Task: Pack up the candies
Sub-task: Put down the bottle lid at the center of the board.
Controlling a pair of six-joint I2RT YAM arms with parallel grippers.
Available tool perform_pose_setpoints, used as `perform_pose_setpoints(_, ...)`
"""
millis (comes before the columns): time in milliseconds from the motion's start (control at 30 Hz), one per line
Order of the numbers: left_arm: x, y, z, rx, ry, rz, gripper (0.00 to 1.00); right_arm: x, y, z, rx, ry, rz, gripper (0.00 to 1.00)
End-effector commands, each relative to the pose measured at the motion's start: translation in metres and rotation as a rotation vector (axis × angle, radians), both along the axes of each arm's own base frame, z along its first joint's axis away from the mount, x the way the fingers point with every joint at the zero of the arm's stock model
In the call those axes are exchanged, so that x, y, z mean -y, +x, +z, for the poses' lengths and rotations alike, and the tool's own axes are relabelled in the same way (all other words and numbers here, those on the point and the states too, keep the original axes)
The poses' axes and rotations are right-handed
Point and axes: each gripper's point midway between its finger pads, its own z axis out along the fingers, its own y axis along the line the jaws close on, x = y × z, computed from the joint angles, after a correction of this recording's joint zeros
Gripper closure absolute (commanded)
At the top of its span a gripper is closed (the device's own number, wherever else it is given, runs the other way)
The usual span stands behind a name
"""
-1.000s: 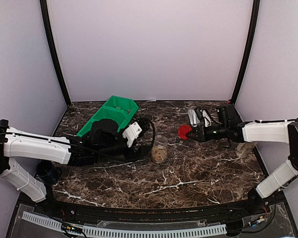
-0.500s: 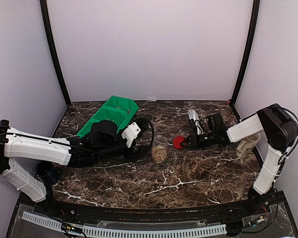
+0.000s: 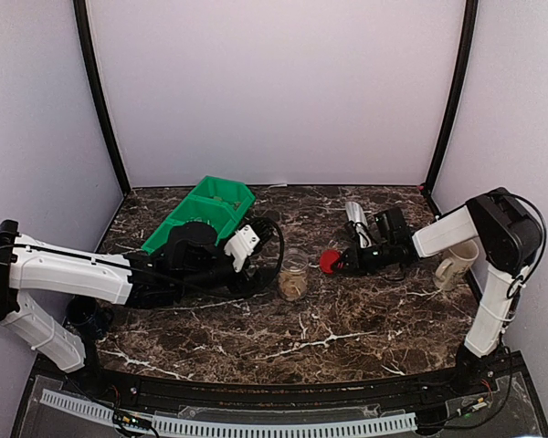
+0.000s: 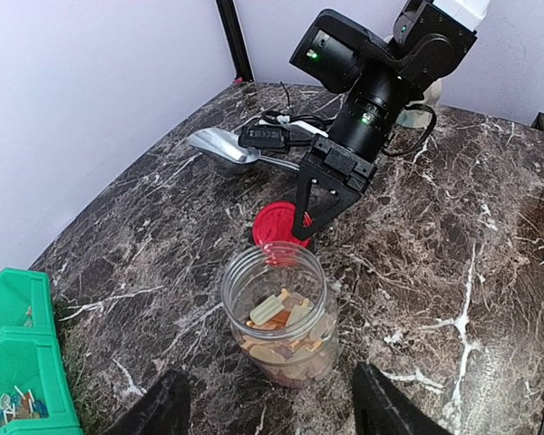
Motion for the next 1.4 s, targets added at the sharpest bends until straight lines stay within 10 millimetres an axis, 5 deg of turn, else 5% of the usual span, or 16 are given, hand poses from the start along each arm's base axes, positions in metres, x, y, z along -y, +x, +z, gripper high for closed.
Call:
perform_pose_setpoints(0,0.000,0.003,0.002,-0.001,-0.020,0.015,0.36,0.009,0.007,-0.007,0.013,-0.072,-0.012,0.72)
perform_pose_setpoints(233,0.003,0.003,0.001,-0.003,-0.022,0.006,0.36,0.018,0.010,-0.001,0.056,-0.142,-0.022,0.53)
perform_pose_setpoints(600,0.002,0.003,-0.007,-0.018,-0.019,0.017,0.36,0.035,0.005,0.020,0.145,-0.292,0.000,0.50)
perform_pose_setpoints(900,0.000,0.006,-0.009,-0.021,-0.010,0.038,0.35,0.041,-0.003,0.078,0.351,-0.480,0.028,0.45)
perform_pose_setpoints(933,0.000,0.007,-0.009,-0.020,-0.013,0.043,0.35,0.043,-0.002,0.086,0.379,-0.509,0.017,0.34)
perform_pose_setpoints(967,-0.001,0.008,-0.009,-0.019,-0.014,0.047,0.34,0.046,-0.002,0.094,0.403,-0.531,0.003,0.02)
perform_pose_setpoints(1267,-0.011,0.020,-0.005,-0.014,-0.022,0.147,0.29,0.093,0.003,0.155,0.499,-0.699,-0.225,0.02)
perform_pose_setpoints(1367,-0.015,0.025,-0.003,-0.016,-0.031,0.193,0.26,0.093,-0.002,0.175,0.579,-0.624,-0.259,0.02)
